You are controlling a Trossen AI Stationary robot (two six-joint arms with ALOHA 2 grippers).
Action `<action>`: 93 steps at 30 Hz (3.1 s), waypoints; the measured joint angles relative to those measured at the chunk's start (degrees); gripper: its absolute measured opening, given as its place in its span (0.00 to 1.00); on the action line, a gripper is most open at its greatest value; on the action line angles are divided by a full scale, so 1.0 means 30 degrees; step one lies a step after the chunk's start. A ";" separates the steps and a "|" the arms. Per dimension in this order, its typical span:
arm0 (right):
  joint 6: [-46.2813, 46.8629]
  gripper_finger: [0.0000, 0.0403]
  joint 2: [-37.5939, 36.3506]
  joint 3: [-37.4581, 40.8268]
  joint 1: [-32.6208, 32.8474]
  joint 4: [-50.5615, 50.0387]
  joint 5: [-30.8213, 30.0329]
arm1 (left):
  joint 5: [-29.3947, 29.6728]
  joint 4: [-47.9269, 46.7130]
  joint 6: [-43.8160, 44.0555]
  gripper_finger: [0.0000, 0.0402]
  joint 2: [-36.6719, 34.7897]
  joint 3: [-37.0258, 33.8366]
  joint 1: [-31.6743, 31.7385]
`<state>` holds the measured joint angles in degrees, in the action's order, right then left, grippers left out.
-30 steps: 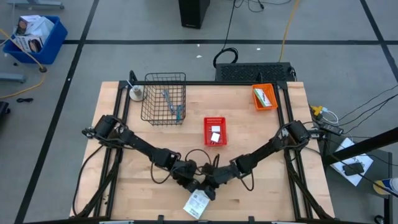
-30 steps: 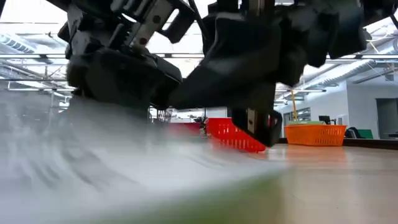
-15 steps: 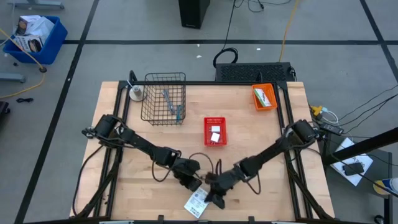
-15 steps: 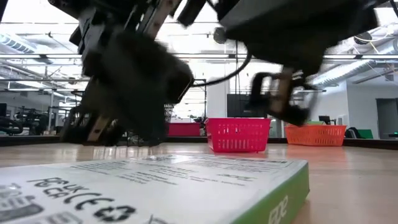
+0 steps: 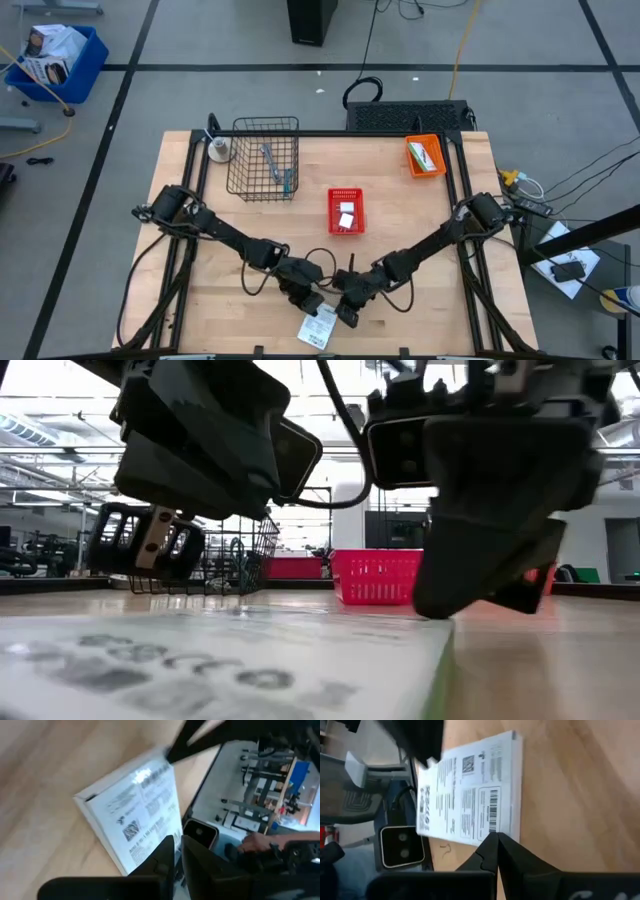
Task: Pick and place items into bin
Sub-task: Put the white card reader box into the orange bin
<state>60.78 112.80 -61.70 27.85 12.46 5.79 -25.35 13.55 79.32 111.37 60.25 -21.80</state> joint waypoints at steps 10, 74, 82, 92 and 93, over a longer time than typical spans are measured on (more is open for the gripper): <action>-0.0210 0.00 -0.0054 -0.0056 -0.1092 -0.3471 0.0343 | -0.0025 -0.0002 -0.0054 0.09 0.0000 0.0000 -0.0044; 0.7736 0.00 -0.2580 0.2749 -0.1786 -0.3059 -0.0563 | 0.3709 -0.5913 -0.6020 0.01 -0.0857 0.0019 0.3140; 0.7610 0.00 -0.2494 0.2834 -0.2044 -0.1838 -0.1495 | 0.1844 -0.4465 -0.5218 0.01 0.0543 0.0000 0.3133; 0.6918 0.00 -0.2480 0.2880 -0.1752 0.0443 -0.1948 | 0.1161 -0.4582 -0.5338 0.02 0.0603 -0.0022 0.3095; 0.6881 0.00 -0.2505 0.2866 -0.1646 0.0942 -0.1910 | 0.1172 -0.4600 -0.5338 0.02 0.0605 -0.0022 0.3096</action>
<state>81.43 105.28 -53.10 22.91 15.29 0.05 -21.83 -0.25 63.31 113.19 60.18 -12.51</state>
